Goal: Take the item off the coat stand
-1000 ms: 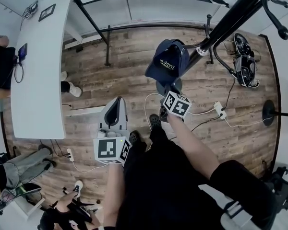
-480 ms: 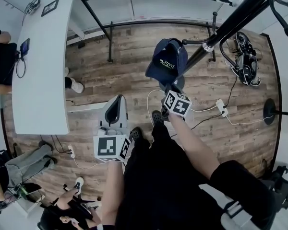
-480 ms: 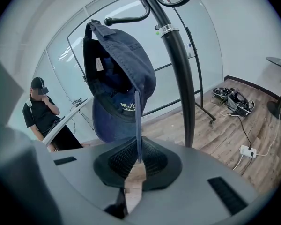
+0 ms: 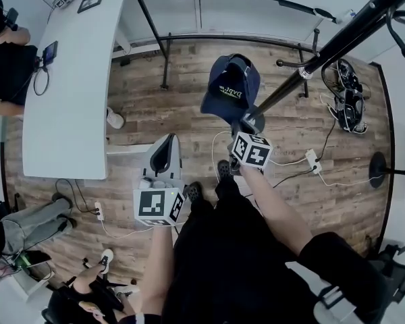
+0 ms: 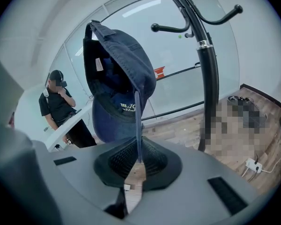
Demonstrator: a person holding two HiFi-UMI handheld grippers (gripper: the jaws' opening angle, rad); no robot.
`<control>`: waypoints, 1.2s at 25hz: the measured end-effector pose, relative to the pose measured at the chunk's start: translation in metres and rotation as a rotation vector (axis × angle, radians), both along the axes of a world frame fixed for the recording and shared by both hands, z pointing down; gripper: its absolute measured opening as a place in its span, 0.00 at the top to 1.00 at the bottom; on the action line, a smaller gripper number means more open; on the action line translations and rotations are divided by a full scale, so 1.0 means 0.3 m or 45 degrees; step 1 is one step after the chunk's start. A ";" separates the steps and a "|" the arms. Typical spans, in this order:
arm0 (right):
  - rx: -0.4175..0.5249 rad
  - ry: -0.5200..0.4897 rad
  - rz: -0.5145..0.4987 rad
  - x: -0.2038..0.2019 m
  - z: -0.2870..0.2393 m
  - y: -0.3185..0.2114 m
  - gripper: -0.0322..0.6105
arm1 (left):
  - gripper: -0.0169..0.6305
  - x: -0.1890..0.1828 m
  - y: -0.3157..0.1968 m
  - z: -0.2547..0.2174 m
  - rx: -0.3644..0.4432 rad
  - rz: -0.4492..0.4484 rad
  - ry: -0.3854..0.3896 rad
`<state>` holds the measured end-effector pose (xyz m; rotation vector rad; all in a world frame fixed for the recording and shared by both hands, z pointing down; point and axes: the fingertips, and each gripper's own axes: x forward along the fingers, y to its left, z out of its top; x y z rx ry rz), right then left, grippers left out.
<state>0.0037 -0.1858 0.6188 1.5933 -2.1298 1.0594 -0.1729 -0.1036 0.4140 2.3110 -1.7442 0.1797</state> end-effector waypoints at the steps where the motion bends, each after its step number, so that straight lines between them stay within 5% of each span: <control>1: 0.001 -0.003 -0.022 -0.024 -0.021 0.008 0.89 | 0.95 -0.015 0.008 -0.004 0.004 -0.002 0.000; 20: 0.180 -0.107 -0.294 -0.398 -0.463 0.180 0.89 | 0.95 -0.292 0.174 -0.036 0.034 -0.020 0.025; 30: 0.262 -0.077 -0.306 -0.344 -0.592 0.300 0.89 | 0.95 -0.204 0.219 -0.025 0.041 0.113 0.066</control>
